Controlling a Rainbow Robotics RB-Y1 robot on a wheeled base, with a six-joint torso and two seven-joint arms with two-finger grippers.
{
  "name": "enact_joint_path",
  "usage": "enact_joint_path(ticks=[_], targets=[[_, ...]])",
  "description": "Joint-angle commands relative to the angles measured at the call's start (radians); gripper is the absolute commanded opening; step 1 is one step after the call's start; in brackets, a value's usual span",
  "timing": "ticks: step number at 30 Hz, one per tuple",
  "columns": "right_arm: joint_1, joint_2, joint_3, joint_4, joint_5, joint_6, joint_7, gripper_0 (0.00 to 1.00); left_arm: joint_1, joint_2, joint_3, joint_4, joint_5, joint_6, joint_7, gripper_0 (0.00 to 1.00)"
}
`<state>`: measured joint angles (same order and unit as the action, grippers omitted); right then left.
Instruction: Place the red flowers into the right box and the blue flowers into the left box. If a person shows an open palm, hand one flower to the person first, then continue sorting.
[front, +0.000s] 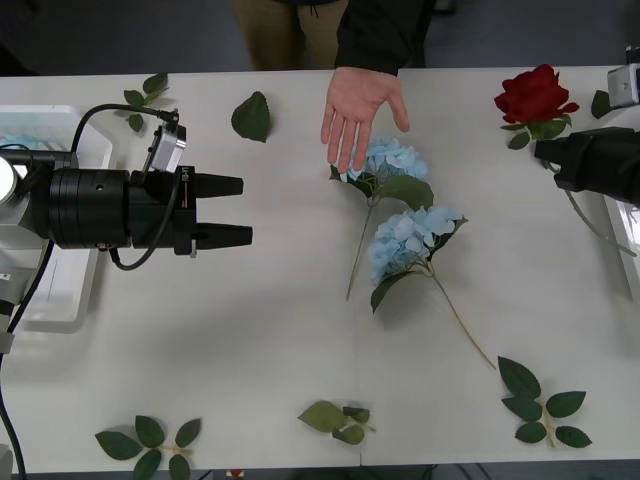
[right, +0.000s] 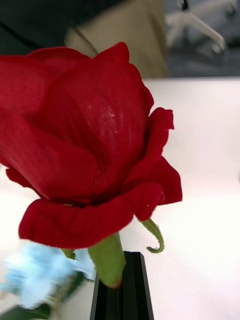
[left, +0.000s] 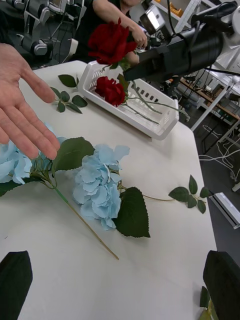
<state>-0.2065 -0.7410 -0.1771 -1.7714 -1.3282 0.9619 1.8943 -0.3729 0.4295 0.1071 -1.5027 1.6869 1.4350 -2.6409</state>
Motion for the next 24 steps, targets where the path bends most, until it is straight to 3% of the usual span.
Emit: enact_joint_path(ticks=[1, 5, 11, 21, 24], targets=[[0.076, -0.018, 0.001, -0.198, -0.057, -0.103, -0.014, 0.00, -0.004, -0.009, -0.010, -0.033, 0.016, -0.010, -0.064, 1.00], [0.110, 0.002, 0.064, -0.342, -0.016, -0.238, -0.127, 0.00, -0.004, -0.009, -0.010, -0.033, 0.016, -0.010, -0.064, 1.00], [0.108, 0.058, 0.146, -0.497, 0.191, -0.327, -0.300, 0.00, -0.004, -0.009, -0.010, -0.033, 0.016, -0.010, -0.064, 1.00], [0.019, 0.258, 0.261, -0.585, 0.532, -0.331, -0.498, 0.00, -0.004, -0.009, -0.010, -0.033, 0.016, -0.010, -0.064, 1.00], [-0.030, 0.321, 0.300, -0.583, 0.678, -0.279, -0.567, 0.00, -0.004, -0.009, -0.010, -0.033, 0.016, -0.010, -0.064, 1.00]])
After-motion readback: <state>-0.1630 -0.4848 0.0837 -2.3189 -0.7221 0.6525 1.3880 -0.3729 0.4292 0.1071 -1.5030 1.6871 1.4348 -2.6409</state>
